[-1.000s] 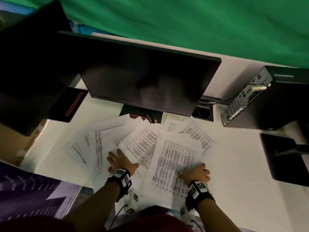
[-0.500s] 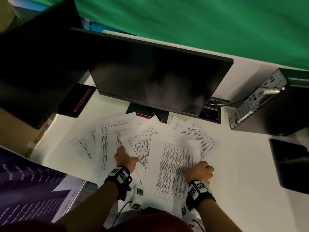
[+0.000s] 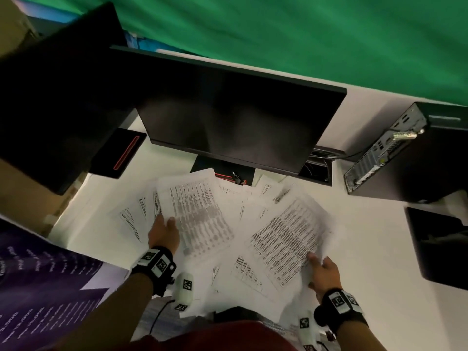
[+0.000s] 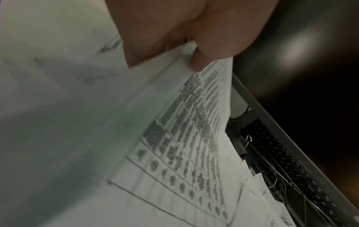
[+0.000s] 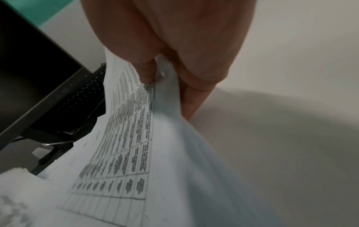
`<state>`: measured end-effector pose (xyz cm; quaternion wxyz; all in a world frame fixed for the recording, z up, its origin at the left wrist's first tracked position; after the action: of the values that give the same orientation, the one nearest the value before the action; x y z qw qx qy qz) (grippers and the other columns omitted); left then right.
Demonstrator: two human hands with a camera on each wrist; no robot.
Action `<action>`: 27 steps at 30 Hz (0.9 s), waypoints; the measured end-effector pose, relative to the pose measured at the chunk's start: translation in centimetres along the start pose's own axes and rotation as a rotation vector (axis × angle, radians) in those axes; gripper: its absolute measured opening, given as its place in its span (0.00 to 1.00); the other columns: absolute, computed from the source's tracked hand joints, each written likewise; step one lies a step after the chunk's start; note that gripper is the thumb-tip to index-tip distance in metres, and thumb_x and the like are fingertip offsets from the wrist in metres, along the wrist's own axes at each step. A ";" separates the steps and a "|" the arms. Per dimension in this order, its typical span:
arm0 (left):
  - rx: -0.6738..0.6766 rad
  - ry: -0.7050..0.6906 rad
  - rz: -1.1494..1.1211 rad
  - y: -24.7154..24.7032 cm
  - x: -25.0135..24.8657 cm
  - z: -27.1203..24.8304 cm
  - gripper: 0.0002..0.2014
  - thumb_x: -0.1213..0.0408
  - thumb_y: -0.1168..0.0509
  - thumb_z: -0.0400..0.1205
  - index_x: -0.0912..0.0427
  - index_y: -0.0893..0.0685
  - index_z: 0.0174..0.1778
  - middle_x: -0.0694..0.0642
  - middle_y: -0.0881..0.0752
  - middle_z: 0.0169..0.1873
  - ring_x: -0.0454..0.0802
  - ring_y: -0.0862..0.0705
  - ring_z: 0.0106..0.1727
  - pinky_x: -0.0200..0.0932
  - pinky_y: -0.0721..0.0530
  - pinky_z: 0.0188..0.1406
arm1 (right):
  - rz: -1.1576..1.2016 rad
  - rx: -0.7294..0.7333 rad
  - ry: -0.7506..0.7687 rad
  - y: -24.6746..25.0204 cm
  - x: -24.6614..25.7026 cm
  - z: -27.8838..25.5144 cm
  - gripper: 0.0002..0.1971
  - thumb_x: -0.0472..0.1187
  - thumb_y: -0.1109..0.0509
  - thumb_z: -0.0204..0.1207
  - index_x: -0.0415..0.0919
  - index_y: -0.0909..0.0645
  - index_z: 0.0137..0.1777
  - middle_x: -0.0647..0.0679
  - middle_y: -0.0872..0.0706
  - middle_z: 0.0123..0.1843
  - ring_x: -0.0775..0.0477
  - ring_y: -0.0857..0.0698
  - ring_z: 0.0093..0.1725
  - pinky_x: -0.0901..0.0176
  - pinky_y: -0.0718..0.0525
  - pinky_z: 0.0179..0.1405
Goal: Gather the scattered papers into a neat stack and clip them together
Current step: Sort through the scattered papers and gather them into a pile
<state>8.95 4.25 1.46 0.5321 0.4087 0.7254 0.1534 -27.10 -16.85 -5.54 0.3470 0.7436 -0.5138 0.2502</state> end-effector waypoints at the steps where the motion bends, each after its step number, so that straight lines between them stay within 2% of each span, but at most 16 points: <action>1: -0.023 -0.054 0.009 1.0 -0.8 -0.5 0.25 0.58 0.47 0.89 0.64 0.37 0.81 0.65 0.31 0.79 0.67 0.31 0.78 0.57 0.35 0.77 | 0.040 0.045 -0.006 -0.1 -0.1 -0.4 0.20 0.48 0.26 0.80 0.36 0.25 0.62 0.41 0.17 0.59 0.36 0.19 0.56 0.41 0.17 0.48; 3: -0.056 -0.152 0.001 3.1 -1.9 -1.2 0.24 0.60 0.46 0.89 0.65 0.35 0.80 0.66 0.28 0.77 0.67 0.30 0.77 0.58 0.33 0.76 | 0.077 0.142 -0.001 -0.1 -0.2 -1.1 0.21 0.38 0.20 0.73 0.40 0.22 0.63 0.43 0.12 0.56 0.36 0.13 0.54 0.40 0.13 0.49; 5: -0.067 -0.234 0.000 5.3 -2.7 -0.9 0.25 0.56 0.41 0.87 0.64 0.32 0.78 0.65 0.25 0.74 0.67 0.27 0.75 0.61 0.31 0.75 | 0.074 0.174 0.050 -0.3 -0.4 -1.3 0.20 0.26 0.19 0.68 0.39 0.17 0.59 0.44 0.08 0.45 0.42 0.10 0.40 0.50 0.12 0.36; 6: -0.069 -0.277 0.008 6.4 -3.2 -0.8 0.25 0.53 0.38 0.85 0.63 0.29 0.75 0.64 0.20 0.71 0.66 0.23 0.72 0.62 0.27 0.73 | 0.046 0.164 0.069 -0.3 -0.6 -1.2 0.16 0.24 0.20 0.68 0.37 0.16 0.53 0.47 0.09 0.37 0.47 0.13 0.31 0.56 0.15 0.29; 7: -0.063 -0.319 0.004 7.5 -3.8 -0.8 0.24 0.52 0.36 0.83 0.60 0.26 0.72 0.62 0.16 0.65 0.64 0.19 0.67 0.63 0.22 0.68 | 0.020 0.140 0.064 -0.2 -0.7 -1.2 0.10 0.25 0.21 0.70 0.37 0.16 0.47 0.49 0.11 0.31 0.49 0.16 0.27 0.58 0.18 0.27; 8: -0.054 -0.359 -0.036 8.5 -4.6 -0.9 0.22 0.52 0.33 0.81 0.58 0.23 0.68 0.59 0.14 0.60 0.60 0.16 0.61 0.60 0.18 0.62 | 0.027 0.121 0.066 -0.2 -0.9 -1.2 0.07 0.26 0.22 0.73 0.37 0.16 0.43 0.48 0.12 0.31 0.47 0.16 0.29 0.57 0.18 0.31; 10: -0.027 -0.419 -0.226 9.8 -6.4 -1.8 0.15 0.59 0.31 0.81 0.57 0.19 0.63 0.53 0.11 0.53 0.50 0.13 0.51 0.47 0.14 0.50 | 0.048 0.098 0.062 0.1 -1.5 -0.8 0.03 0.28 0.25 0.76 0.35 0.16 0.43 0.38 0.10 0.40 0.39 0.14 0.41 0.48 0.16 0.45; 12: 0.037 -0.402 -0.463 9.8 -7.4 -2.1 0.11 0.64 0.35 0.84 0.56 0.17 0.62 0.51 0.11 0.51 0.45 0.12 0.48 0.38 0.14 0.43 | 0.048 0.104 0.070 0.2 -1.9 -0.7 0.03 0.27 0.28 0.78 0.33 0.16 0.44 0.35 0.10 0.43 0.36 0.14 0.44 0.43 0.16 0.49; 14: 0.131 -0.321 -0.597 8.0 -7.2 -1.3 0.09 0.64 0.38 0.85 0.53 0.15 0.58 0.54 0.10 0.53 0.51 0.11 0.51 0.45 0.13 0.48 | 0.028 0.136 0.078 0.2 -2.0 -1.1 0.03 0.28 0.29 0.79 0.31 0.18 0.43 0.36 0.11 0.41 0.37 0.15 0.43 0.47 0.16 0.45; 16: 0.218 -0.255 -0.565 5.1 -6.2 -0.4 0.08 0.63 0.35 0.83 0.53 0.14 0.55 0.56 0.11 0.55 0.58 0.13 0.56 0.55 0.15 0.57 | 0.020 0.148 0.079 0.3 -2.2 -1.2 0.06 0.31 0.28 0.79 0.28 0.20 0.51 0.32 0.12 0.51 0.37 0.15 0.48 0.47 0.17 0.50; 18: 0.282 -0.231 -0.468 1.7 -5.3 -0.2 0.13 0.63 0.30 0.79 0.54 0.14 0.60 0.54 0.10 0.56 0.58 0.12 0.57 0.59 0.16 0.60 | 0.072 0.196 0.073 0.3 -1.8 -1.8 0.06 0.27 0.31 0.80 0.30 0.19 0.56 0.34 0.12 0.58 0.38 0.14 0.53 0.44 0.17 0.57; 20: 0.327 -0.212 -0.360 -2.0 -4.5 -1.0 0.20 0.61 0.25 0.75 0.55 0.16 0.63 0.54 0.10 0.56 0.58 0.12 0.57 0.60 0.15 0.60 | 0.135 0.267 0.058 0.1 -1.4 -2.3 0.13 0.23 0.34 0.80 0.33 0.17 0.61 0.36 0.10 0.58 0.36 0.11 0.56 0.39 0.15 0.60; 21: 0.354 -0.189 -0.300 -3.6 -4.1 -1.6 0.22 0.59 0.23 0.73 0.55 0.16 0.63 0.53 0.11 0.56 0.58 0.12 0.56 0.60 0.15 0.60 | 0.174 0.307 0.050 0.0 -0.8 -2.9 0.14 0.21 0.36 0.80 0.32 0.17 0.62 0.35 0.09 0.57 0.34 0.10 0.55 0.37 0.14 0.59; 24: 0.446 -0.122 -0.229 -7.4 -3.4 -3.4 0.20 0.55 0.25 0.75 0.55 0.15 0.62 0.54 0.11 0.55 0.59 0.14 0.57 0.61 0.17 0.63 | 0.278 0.378 0.048 -0.1 0.0 -3.6 0.16 0.19 0.37 0.79 0.31 0.16 0.60 0.33 0.08 0.54 0.34 0.08 0.50 0.40 0.09 0.48; 27: 0.545 -0.100 -0.268 -9.0 -3.1 -3.9 0.18 0.60 0.28 0.77 0.50 0.18 0.63 0.53 0.12 0.57 0.58 0.15 0.61 0.62 0.20 0.67 | 0.284 0.411 0.062 0.3 0.7 -4.0 0.17 0.20 0.36 0.78 0.31 0.17 0.63 0.32 0.09 0.57 0.32 0.09 0.55 0.39 0.10 0.52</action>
<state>1.85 -2.86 -0.97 0.4535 0.4440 0.7603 -0.1385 -27.23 -14.24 -2.42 0.1654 0.7107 -0.5407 0.4185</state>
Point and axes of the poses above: each hand's wrist, its own z-axis towards the middle knuckle, its own y-axis out of the back of the hand, x = y × z, the point moved 4 cm from there along z, towards the middle knuckle
